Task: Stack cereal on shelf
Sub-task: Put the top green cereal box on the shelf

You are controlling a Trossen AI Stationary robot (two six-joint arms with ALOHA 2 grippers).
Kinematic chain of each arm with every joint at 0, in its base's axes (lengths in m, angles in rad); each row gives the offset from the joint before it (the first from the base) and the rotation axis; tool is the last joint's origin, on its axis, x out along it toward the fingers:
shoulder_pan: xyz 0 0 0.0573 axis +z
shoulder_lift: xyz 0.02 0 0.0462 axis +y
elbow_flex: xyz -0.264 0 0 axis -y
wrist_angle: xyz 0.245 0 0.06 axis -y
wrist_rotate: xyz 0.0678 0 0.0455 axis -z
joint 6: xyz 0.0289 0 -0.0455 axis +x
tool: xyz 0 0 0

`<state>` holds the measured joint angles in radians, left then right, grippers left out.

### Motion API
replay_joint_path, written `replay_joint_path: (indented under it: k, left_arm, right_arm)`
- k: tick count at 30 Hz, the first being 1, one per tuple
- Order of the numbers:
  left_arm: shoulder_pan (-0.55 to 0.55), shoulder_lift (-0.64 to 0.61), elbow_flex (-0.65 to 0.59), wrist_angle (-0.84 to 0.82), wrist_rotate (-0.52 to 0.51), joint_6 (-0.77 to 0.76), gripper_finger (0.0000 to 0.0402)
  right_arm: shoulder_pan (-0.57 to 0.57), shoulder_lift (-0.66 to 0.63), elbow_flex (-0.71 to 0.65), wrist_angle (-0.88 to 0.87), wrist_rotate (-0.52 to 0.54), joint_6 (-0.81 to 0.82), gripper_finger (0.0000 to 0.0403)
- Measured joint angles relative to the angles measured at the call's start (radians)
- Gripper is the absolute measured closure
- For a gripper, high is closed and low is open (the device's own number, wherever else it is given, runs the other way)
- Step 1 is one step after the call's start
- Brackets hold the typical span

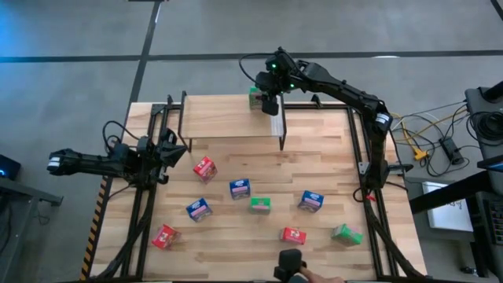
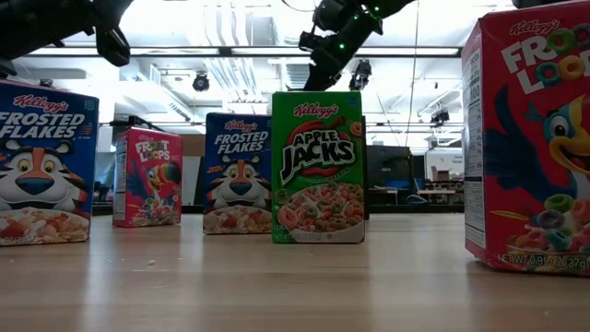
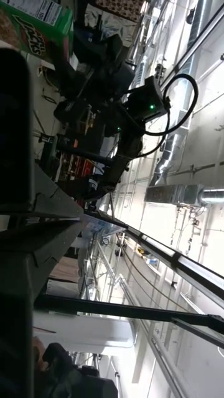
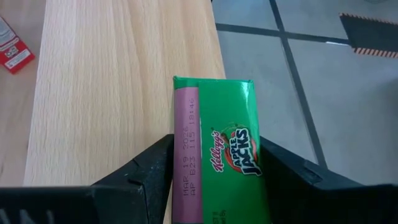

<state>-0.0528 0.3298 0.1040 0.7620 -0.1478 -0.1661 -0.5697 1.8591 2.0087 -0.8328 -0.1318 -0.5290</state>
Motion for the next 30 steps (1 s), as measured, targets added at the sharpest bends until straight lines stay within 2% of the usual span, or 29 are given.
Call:
replay_joint_path:
  k: [6,18,24,30]
  left_arm:
    - [0.000,0.000,0.000,0.000,0.000,0.000,0.0400]
    - [0.000,0.000,0.000,0.000,0.000,0.000,0.0400]
    - [0.000,0.000,0.000,0.000,0.000,0.000,0.0400]
    - [0.000,0.000,0.000,0.000,0.000,0.000,0.0400]
  right_arm:
    - [0.000,0.000,0.000,0.005,0.001,0.029,0.0224]
    - [0.000,-0.002,0.000,0.005,0.002,0.038,0.0168]
    - [0.002,-0.044,0.002,0.007,0.002,0.046,0.0166]
    - [0.033,-0.080,0.061,0.000,0.000,0.120,0.0167]
